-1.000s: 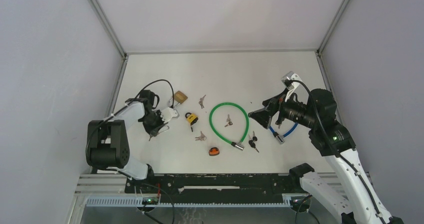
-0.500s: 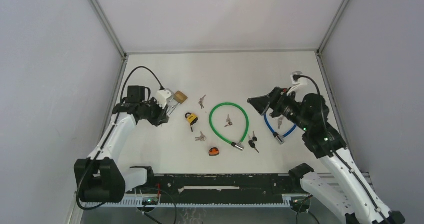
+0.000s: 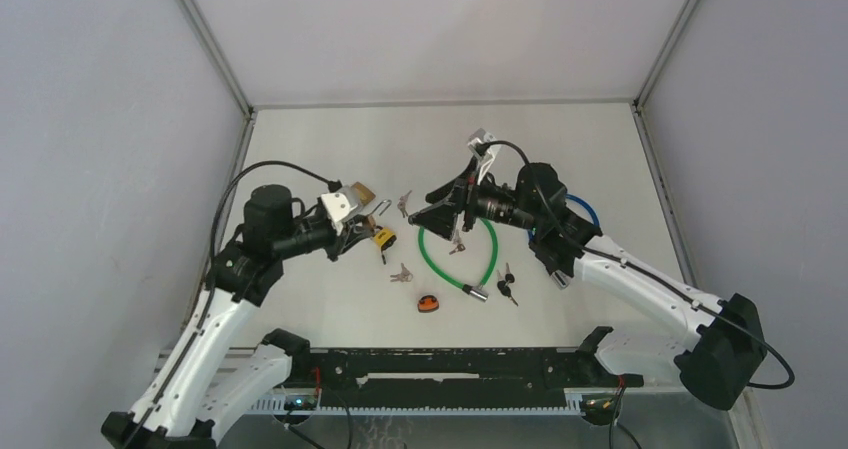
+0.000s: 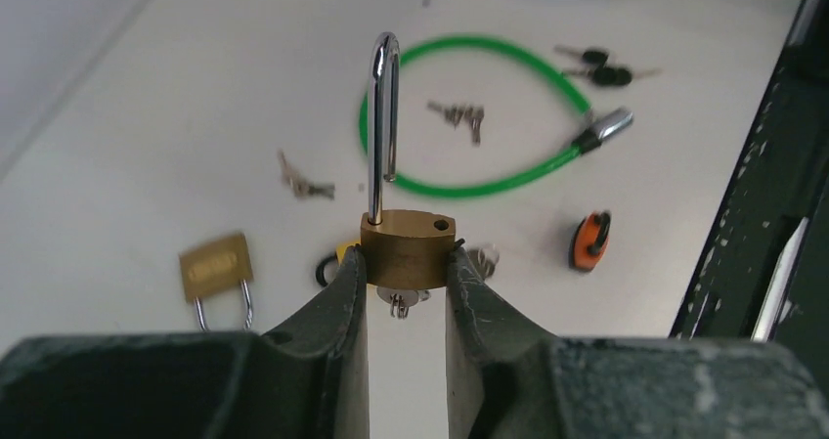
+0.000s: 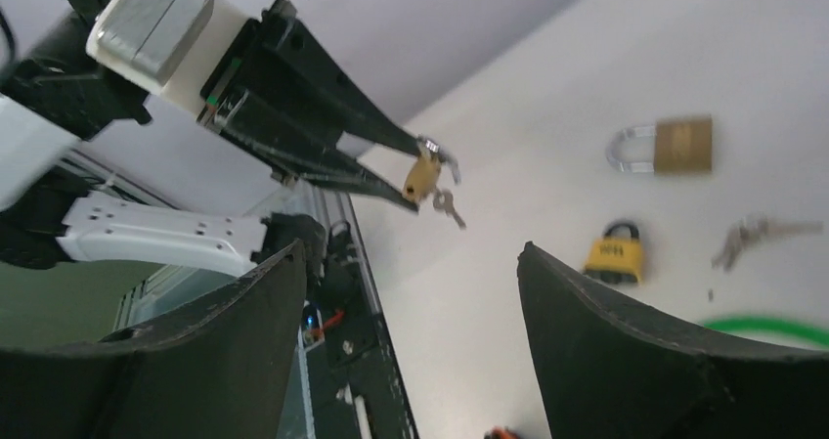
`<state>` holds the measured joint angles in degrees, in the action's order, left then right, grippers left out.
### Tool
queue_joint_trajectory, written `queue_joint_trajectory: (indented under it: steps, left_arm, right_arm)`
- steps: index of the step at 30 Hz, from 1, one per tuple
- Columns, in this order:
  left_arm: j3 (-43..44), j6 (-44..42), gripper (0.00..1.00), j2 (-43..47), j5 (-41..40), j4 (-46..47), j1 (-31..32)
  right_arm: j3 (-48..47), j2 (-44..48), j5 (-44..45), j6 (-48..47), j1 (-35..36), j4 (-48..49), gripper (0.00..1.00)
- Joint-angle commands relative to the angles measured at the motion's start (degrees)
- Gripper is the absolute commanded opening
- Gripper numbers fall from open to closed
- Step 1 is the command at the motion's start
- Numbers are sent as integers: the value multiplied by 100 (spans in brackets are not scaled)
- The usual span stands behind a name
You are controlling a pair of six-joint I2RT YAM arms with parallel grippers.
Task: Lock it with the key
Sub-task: Pick up the lock from the center of the board.
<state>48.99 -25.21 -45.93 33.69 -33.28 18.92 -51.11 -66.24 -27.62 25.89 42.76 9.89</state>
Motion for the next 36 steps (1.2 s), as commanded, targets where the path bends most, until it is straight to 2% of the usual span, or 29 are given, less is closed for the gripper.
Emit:
queue_joint_trajectory:
  steps: [1,7,13,16,17,19,21,24,25,28,32,36]
  left_arm:
    - [601,798,0,266,99,1103,487]
    - [794,1502,0,240,74,1597,863]
    - [758,1615,0,258,-145,1872,1186]
    - [786,1604,0,280,-212,1907,1234]
    - [787,1607,0,278,-217,1912,1237]
    - [795,1630,0,271,-201,1921,1235]
    - [789,1672,0,269,-158,1953,1241]
    - [787,1712,0,266,-203,2000,1273]
    - [784,1724,0,257,-230,1996,1291]
    - [807,1800,0,213,-288,2009,1359]
    - [726,1743,0,262,-744,2079,1616]
    - [623,1783,0,366,-1221,2209,1687]
  right_arm:
    - [-472,-88,-537,-324,128,1169,85]
    - [-602,-300,-876,-398,328,1741,84]
    - [-905,-461,-562,-481,503,1746,82]
    - [-1000,-525,-382,-491,520,1645,76]
    - [-1004,-536,-416,-493,514,1677,72]
    - [-1034,-564,-521,-472,526,1695,55]
    - [-1038,-551,-526,-498,523,1625,47]
    - [-1038,-499,-513,-579,529,1534,26]
    - [-1041,-496,-483,-572,524,1539,24]
    - [-1040,-544,-355,-427,538,1693,22]
    - [-1041,-571,342,-224,547,1524,36]
    - [-1041,-425,1112,-363,637,1029,36]
